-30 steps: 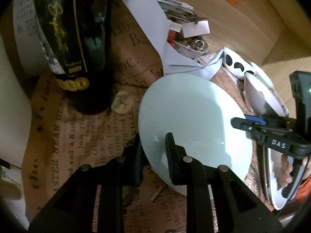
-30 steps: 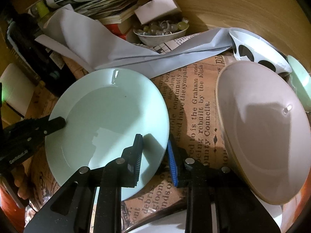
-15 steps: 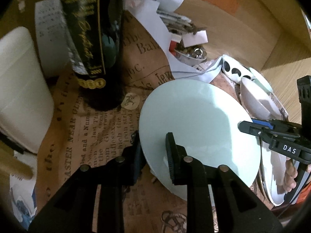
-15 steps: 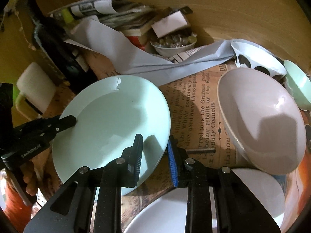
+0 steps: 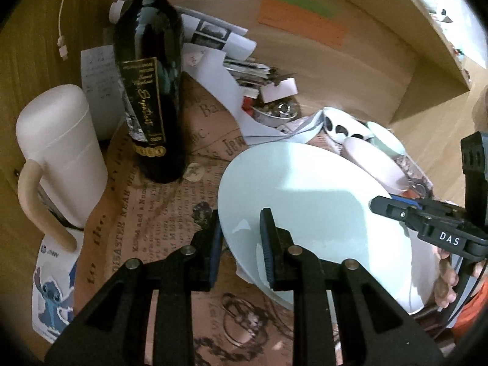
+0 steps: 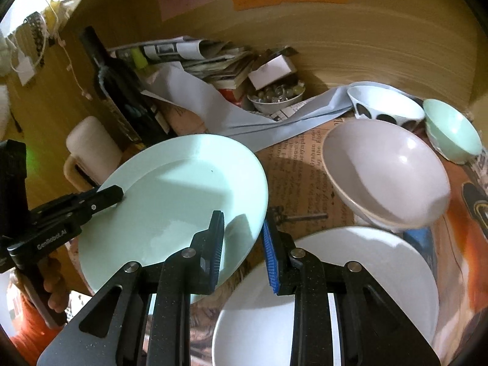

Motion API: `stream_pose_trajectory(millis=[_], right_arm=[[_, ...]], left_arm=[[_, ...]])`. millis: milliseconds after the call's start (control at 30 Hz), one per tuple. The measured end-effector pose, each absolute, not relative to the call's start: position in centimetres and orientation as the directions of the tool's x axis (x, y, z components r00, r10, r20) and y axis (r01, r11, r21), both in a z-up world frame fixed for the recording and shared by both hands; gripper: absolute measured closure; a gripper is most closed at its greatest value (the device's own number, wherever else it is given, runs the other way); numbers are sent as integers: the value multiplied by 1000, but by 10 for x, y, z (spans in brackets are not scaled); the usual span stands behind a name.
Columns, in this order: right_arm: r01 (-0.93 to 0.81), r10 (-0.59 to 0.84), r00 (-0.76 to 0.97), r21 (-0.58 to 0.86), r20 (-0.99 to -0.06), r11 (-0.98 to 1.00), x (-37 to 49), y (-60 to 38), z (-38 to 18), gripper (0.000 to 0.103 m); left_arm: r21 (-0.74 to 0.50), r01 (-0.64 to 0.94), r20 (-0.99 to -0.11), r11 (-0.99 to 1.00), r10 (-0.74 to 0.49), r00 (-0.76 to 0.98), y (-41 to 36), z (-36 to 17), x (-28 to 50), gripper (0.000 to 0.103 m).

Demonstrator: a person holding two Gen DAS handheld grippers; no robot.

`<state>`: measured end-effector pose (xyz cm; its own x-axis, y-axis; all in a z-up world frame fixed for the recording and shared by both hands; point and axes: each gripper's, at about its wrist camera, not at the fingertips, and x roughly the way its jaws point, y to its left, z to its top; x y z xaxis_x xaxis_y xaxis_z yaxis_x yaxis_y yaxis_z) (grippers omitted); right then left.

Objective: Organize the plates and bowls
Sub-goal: 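Lower the mint green plate onto the white plate with the left tool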

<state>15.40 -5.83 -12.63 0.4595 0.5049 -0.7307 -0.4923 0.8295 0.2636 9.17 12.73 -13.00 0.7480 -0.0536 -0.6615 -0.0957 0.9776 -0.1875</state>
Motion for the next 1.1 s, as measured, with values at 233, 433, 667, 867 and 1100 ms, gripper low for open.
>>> stream_pose_trajectory(millis=[233, 433, 667, 867, 1100], right_arm=[[-474, 514, 489, 281, -705, 835, 133, -88, -115, 79], [-451, 498, 525, 271, -690, 850, 120, -117, -109, 79], [-425, 464, 536, 249, -705, 870, 111, -148, -111, 79], [-406, 431, 547, 223, -717, 886, 103, -168, -116, 79], [-381, 414, 552, 223, -724, 897, 98, -190, -122, 79]], left_arm=[[-184, -60, -647, 981, -75, 759, 101, -123, 82, 81], [-196, -16, -644, 981, -116, 756, 74, -118, 82, 81], [-215, 31, -647, 976, -166, 744, 45, -122, 85, 81], [-224, 57, -656, 973, -193, 729, 23, -129, 86, 81], [-214, 79, -672, 974, -206, 711, 0, -140, 89, 81]])
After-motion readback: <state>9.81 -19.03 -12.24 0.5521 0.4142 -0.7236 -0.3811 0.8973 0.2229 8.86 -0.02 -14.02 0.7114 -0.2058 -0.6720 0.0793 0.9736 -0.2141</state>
